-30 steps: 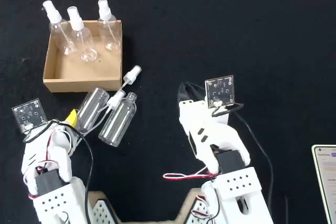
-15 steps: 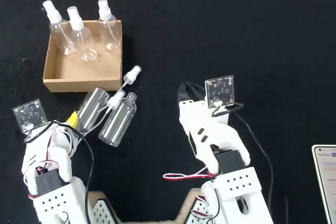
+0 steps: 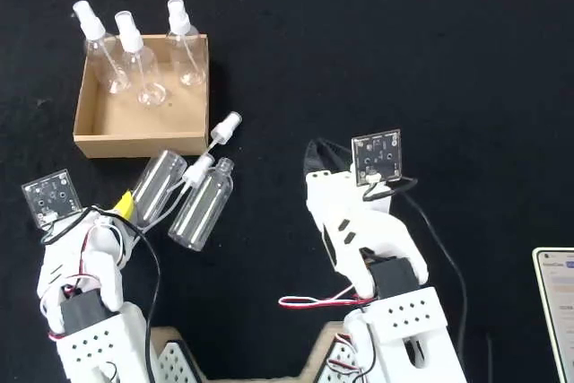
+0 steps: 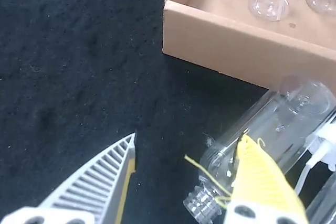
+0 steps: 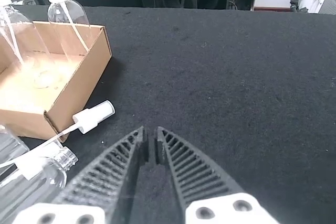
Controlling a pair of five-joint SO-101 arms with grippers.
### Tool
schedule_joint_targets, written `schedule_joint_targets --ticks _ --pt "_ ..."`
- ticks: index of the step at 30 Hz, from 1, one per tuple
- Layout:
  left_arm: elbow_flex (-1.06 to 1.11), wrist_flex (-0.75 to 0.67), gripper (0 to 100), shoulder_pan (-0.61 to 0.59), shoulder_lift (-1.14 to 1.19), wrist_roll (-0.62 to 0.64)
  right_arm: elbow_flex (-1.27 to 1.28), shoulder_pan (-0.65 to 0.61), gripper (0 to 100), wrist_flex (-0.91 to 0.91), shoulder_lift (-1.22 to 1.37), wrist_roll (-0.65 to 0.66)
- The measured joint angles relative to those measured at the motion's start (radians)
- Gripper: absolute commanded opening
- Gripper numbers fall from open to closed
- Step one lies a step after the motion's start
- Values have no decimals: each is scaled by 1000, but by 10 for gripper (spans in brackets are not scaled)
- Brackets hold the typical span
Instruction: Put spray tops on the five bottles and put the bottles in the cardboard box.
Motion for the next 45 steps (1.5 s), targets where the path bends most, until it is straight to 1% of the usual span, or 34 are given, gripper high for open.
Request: schedule_joint_targets --ticks 18,20,25,30,33,37,42,45 --pt "0 0 289 0 0 0 0 0 35 0 0 0" --pt "0 0 289 0 0 -26 0 0 35 0 0 0" --pt "-18 95 289 -5 -18 -117 0 0 35 0 0 0" --pt "-57 158 292 -5 -18 -135 0 -15 35 0 0 0" --pt "-89 190 291 38 -18 -163 0 -40 35 0 0 0" --pt "-187 275 291 120 8 -244 0 -48 35 0 0 0" --pt "-344 313 292 133 -5 -288 0 -48 35 0 0 0" --pt "-385 313 292 135 -6 -301 0 -48 35 0 0 0"
